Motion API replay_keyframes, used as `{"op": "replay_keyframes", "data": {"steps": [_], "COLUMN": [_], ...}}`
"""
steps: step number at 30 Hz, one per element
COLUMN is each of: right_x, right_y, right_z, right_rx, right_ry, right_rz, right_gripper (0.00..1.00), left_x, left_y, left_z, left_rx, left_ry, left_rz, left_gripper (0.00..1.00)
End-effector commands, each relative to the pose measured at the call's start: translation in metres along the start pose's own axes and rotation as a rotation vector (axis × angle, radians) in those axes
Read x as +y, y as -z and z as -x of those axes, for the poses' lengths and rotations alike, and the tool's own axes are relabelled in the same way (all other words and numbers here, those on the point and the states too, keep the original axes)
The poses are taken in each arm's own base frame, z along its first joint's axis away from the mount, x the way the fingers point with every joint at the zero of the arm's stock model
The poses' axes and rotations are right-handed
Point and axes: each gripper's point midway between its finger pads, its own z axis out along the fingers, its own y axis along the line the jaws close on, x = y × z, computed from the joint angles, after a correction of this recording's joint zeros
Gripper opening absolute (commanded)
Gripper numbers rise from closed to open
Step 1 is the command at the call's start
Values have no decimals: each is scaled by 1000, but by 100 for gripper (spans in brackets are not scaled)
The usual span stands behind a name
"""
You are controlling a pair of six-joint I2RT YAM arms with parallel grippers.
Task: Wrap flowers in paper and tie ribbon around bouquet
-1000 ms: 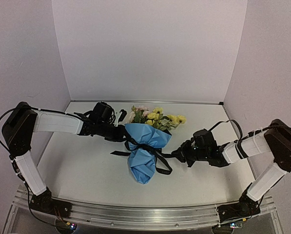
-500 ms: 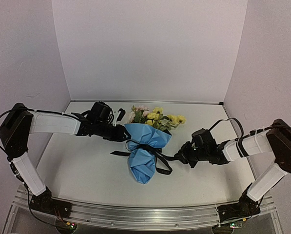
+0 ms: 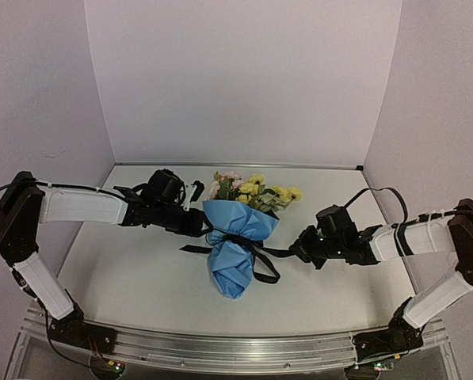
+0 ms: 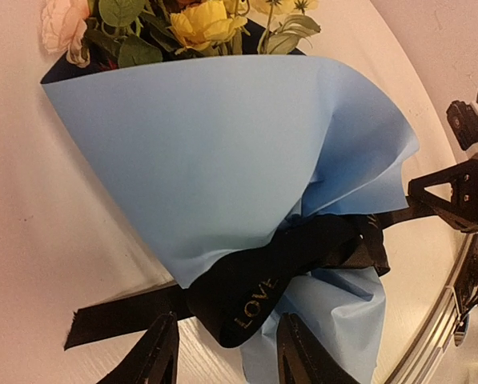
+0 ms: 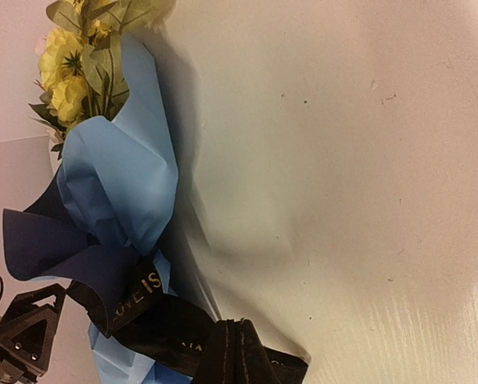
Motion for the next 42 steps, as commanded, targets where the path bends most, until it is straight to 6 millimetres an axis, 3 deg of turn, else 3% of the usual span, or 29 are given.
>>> {"op": "replay_keyframes", "data": {"steps": [1, 24, 31, 42], "right_x": [5, -4, -1, 3], "right_y": [8, 20, 23, 26], "right_z": [10, 15, 17, 20], "right_rx": [-51, -89, -97, -102], "right_ry": [20, 26, 48, 80], "right_rz": [0, -24, -32, -49], "right_gripper": [0, 0, 0, 0], "left_x": [-12, -11, -5, -7], "left_y": [8, -24, -29, -33], "left_z": [1, -21, -15, -4], "left_rx": [-27, 46, 24, 12], "left_ry": [9, 99, 117, 107], "left_rz": [1, 78, 121, 127], "left_gripper": [44, 44, 42, 16]}}
